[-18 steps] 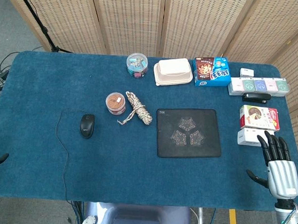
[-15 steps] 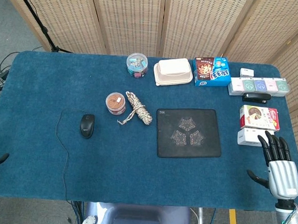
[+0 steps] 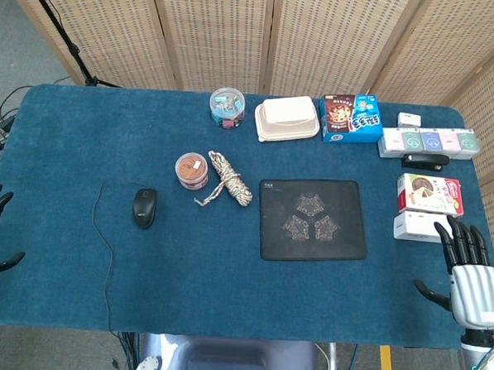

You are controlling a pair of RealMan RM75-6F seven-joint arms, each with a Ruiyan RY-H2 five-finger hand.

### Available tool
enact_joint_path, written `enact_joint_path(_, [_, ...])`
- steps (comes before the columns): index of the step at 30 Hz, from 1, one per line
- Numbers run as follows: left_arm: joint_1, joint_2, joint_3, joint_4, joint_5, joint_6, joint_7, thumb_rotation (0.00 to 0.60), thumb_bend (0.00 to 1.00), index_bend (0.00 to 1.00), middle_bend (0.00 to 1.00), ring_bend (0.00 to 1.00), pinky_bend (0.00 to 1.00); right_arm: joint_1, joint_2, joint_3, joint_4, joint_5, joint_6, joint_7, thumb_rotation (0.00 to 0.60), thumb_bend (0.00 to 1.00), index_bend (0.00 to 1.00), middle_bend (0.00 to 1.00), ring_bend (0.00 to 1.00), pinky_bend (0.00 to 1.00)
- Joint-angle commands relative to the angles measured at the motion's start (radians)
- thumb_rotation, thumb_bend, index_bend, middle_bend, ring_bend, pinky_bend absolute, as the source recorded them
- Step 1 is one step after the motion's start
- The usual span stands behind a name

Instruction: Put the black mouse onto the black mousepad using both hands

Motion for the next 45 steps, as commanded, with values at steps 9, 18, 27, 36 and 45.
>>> enact_joint_path(9, [-0.241, -0.086, 0.023, 0.445, 0.222, -0.096, -0.067, 0.6, 0.09, 0.0, 0.0, 0.0, 0.0, 0.016, -0.016, 0.028, 0.024, 0.081, -0.05, -0.029, 0.6, 0.0, 0.0, 0.0, 0.0, 0.0])
enact_joint_path(18, [-0.439, -0.312, 0.107, 0.871, 0.347, -0.165, -0.241, 0.6, 0.09, 0.0, 0.0, 0.0, 0.0, 0.027, -0.039, 0.047, 0.053, 0.16, -0.096, -0.068, 0.6, 0.0, 0.0, 0.0, 0.0, 0.0])
enact_joint_path(27, [-0.515, -0.487, 0.176, 1.127, 0.378, -0.151, -0.328, 0.6, 0.09, 0.0, 0.0, 0.0, 0.0, 0.029, -0.046, 0.06, 0.071, 0.201, -0.111, -0.069, 0.6, 0.0, 0.0, 0.0, 0.0, 0.0])
enact_joint_path(36, [-0.596, -0.584, 0.227, 1.216, 0.38, -0.205, -0.315, 0.6, 0.11, 0.0, 0.0, 0.0, 0.01, 0.04, -0.052, 0.073, 0.096, 0.235, -0.139, -0.057, 0.6, 0.0, 0.0, 0.0, 0.0, 0.0])
enact_joint_path(45, [-0.63, -0.616, 0.271, 1.238, 0.374, -0.248, -0.301, 0.6, 0.12, 0.0, 0.0, 0.0, 0.07, 0.039, -0.051, 0.084, 0.109, 0.261, -0.145, -0.042, 0.6, 0.0, 0.0, 0.0, 0.0, 0.0])
